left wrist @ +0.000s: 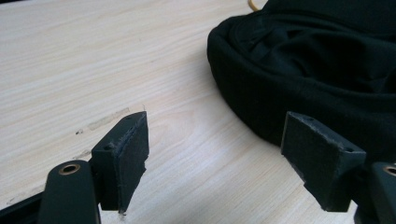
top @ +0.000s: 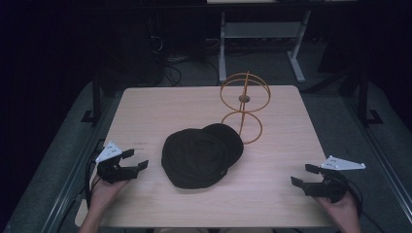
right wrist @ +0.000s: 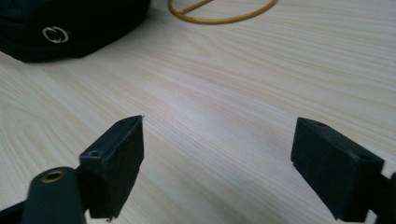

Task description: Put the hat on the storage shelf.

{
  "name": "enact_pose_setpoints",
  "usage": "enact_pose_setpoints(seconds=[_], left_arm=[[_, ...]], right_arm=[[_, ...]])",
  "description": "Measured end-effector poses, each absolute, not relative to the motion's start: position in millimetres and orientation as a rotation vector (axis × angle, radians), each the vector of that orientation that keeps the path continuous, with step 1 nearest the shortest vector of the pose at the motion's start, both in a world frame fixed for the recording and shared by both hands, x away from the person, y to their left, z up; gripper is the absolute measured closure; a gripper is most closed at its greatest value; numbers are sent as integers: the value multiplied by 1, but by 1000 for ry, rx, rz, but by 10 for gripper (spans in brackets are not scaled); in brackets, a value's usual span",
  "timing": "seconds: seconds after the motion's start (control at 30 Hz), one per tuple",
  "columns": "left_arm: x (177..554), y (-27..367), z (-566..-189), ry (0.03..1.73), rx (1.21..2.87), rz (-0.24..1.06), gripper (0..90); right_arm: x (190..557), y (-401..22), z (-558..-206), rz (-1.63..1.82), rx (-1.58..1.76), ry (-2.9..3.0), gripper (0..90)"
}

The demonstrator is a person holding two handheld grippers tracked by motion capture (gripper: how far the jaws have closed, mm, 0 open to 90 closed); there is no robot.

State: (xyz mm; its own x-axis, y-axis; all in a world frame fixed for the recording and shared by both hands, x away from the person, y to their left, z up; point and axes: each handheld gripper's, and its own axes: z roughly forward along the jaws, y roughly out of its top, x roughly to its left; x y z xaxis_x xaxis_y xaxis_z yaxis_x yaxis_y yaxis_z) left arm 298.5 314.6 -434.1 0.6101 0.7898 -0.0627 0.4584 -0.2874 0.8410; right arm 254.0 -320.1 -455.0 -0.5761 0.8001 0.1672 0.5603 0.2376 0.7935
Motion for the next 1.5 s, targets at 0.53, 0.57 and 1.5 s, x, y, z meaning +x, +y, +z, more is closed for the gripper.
enact_pose_setpoints(seconds=[0.53,0.57,1.5], left_arm=[[298,313,-435,973,1935,452,232],[298,313,-435,973,1935,452,231],[301,314,-438,974,1946,442,231]], right_arm=[[257,-258,-415,1337,1032,2326,144],[258,-251,-412,1349,1013,2337,144],[295,-98,-400,1402,695,2592,210]])
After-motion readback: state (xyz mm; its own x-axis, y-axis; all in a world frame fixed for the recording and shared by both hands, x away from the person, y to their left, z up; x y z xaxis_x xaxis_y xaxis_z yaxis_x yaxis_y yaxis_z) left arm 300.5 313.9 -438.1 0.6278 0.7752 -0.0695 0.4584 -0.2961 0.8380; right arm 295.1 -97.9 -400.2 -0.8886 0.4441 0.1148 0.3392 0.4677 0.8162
